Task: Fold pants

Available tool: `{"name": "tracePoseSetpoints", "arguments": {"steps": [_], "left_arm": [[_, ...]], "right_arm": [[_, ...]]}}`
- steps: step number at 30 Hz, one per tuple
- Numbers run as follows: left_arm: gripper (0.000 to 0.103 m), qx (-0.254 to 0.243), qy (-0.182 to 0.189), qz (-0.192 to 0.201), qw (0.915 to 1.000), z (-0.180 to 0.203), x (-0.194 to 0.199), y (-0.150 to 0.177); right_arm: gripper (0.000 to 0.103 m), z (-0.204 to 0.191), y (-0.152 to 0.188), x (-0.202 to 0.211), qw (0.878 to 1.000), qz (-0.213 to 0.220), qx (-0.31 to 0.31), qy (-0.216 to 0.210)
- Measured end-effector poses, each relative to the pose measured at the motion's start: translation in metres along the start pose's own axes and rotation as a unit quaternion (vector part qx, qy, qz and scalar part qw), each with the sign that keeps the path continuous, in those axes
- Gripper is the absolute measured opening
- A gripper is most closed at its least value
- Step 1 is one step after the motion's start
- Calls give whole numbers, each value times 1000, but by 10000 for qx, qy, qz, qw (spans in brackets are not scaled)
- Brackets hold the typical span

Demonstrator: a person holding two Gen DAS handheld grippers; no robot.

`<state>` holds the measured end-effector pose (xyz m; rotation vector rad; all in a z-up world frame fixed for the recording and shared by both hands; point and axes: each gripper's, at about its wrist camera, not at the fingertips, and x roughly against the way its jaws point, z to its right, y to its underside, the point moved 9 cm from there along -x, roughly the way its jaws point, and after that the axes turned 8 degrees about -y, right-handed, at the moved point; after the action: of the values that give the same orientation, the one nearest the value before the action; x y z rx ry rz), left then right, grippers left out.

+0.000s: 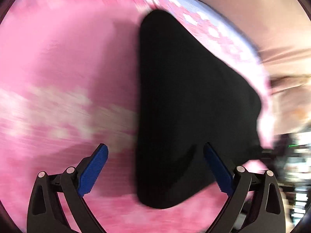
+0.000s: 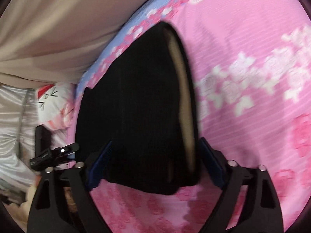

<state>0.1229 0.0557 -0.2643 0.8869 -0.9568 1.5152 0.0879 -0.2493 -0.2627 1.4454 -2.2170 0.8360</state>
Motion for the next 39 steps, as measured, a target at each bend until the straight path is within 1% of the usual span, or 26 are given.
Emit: {"name": "tracePoseSetpoints", "arguments": {"steps": [1,2,3,4,6,7,8,9,10,13,16,17,18,20,21,22,24,27,28,30,32,34,35,36,37,39], "left_arm": [[95,26,354,-134,9993,9,-8,4],[96,-58,459,-170,9988,16,-14,4],[97,-181,365,-87,9991,20,-15,3],[97,-408,174,-27,9990,27,-18,3],[97,-790,-306,-15,9964,37,-23,6],[97,-921,-471,-12,9946,39,-26,4],[94,-986,-611,13,9932,29,-30,1],[92,-978,-737,55,9925,28,-30,1],[88,-889,-792,97,9928,27,-29,0],[79,-550,-716,196,9957,21,-22,-5],[76,-505,-774,262,9954,11,-16,-5],[70,-537,-826,300,9947,13,-15,-5],[66,-526,-806,330,9948,17,-15,-3],[45,-392,-629,357,9966,16,-10,1],[40,-351,-532,374,9973,15,-4,5],[35,-361,-465,390,9975,14,2,10],[32,-384,-387,437,9976,13,13,13],[30,-331,-206,421,9983,14,29,30],[30,-303,-114,359,9988,15,34,41],[30,-320,-72,269,9991,14,40,62],[30,-419,-154,174,9988,15,43,89],[31,-503,-256,61,9984,14,43,114],[31,-533,-322,18,9981,13,43,126],[32,-643,-452,-39,9969,10,39,140],[33,-755,-577,-55,9955,9,35,147],[37,-945,-953,15,9910,5,25,153]], "right_arm": [[84,-1,0,-1,10000,-5,37,18],[84,-1,0,-1,10000,7,6,-13],[83,0,-1,-1,10000,31,-50,-65],[82,1,-3,0,9999,58,-110,-105],[67,2,-4,0,9997,76,-220,-106],[64,4,-4,1,9997,56,-212,-53],[59,3,-3,2,9996,17,-254,-77],[53,3,-2,3,9995,-2,-297,-128],[52,1,-1,3,9993,-17,-334,-172],[51,-1,-3,-4,9995,-75,-297,75],[52,1,-6,-8,9989,-97,-461,84],[41,-1,-5,-7,9987,-120,-496,18],[37,-5,-5,-5,9985,-119,-533,-81],[35,-13,-4,1,9987,-116,-471,-149],[34,-24,-2,7,9988,-111,-405,-269],[34,-30,-2,11,9989,-99,-353,-301],[33,-45,1,21,9985,-92,-301,-448],[33,-58,13,39,9983,-137,-223,-516],[33,-59,21,46,9984,-185,-196,-497],[33,-55,41,56,9980,-326,-261,-467],[33,-48,70,67,9971,-505,-407,-403],[33,-40,89,77,9960,-612,-516,-398],[33,-33,98,79,9960,-644,-531,-305],[34,-21,109,77,9957,-685,-575,-226],[36,-13,115,73,9949,-717,-662,-258],[51,2,119,66,9929,-717,-884,-345]]}}
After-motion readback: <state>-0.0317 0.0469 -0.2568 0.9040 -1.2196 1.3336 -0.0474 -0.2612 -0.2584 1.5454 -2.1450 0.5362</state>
